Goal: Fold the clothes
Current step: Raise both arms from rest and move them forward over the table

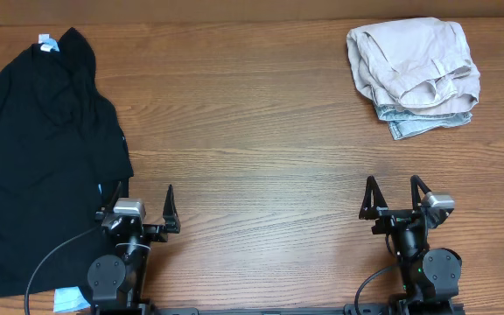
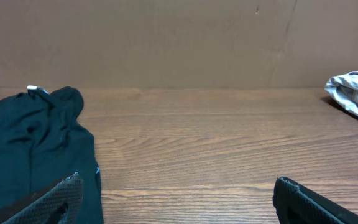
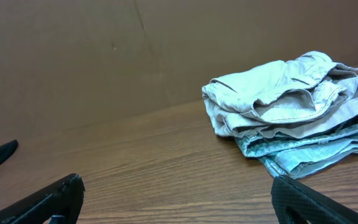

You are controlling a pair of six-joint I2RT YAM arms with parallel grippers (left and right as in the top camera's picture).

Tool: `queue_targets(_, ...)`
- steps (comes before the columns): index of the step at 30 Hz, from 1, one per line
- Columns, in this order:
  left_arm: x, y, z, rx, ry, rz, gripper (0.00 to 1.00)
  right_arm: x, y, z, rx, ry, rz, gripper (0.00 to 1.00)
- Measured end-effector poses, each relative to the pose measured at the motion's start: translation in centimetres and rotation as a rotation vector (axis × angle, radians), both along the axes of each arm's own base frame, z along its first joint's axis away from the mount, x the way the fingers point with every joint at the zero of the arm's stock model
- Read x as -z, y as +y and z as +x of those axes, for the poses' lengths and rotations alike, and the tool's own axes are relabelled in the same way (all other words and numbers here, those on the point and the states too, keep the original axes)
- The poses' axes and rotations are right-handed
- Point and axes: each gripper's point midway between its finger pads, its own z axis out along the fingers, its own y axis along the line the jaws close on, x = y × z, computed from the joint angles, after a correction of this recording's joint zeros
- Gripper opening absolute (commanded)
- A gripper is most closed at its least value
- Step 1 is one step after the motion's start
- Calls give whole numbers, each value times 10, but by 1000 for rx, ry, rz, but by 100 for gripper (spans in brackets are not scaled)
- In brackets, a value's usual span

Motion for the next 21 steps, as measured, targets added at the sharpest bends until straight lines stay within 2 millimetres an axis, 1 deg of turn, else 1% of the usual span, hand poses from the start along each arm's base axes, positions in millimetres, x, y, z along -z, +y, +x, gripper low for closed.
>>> queue_targets(1, -4, 0, 0, 0, -19, 0, 100, -3, 0, 0, 0, -13, 1, 100)
queue_targets(2, -10, 0, 1, 0, -44, 0, 100, -14, -1, 0, 5, -55, 5, 100)
queue_targets(3, -20, 0, 1, 0, -83, 1, 100, -24, -1, 0, 8, -99, 8, 100)
queue_targets(4, -24, 0, 1, 0, -100, 2, 100, -28, -2, -1, 9, -114, 9, 100)
queue_targets(21, -24, 0, 1, 0, -99, 2, 100, -26, -2, -1, 11, -108, 9, 100)
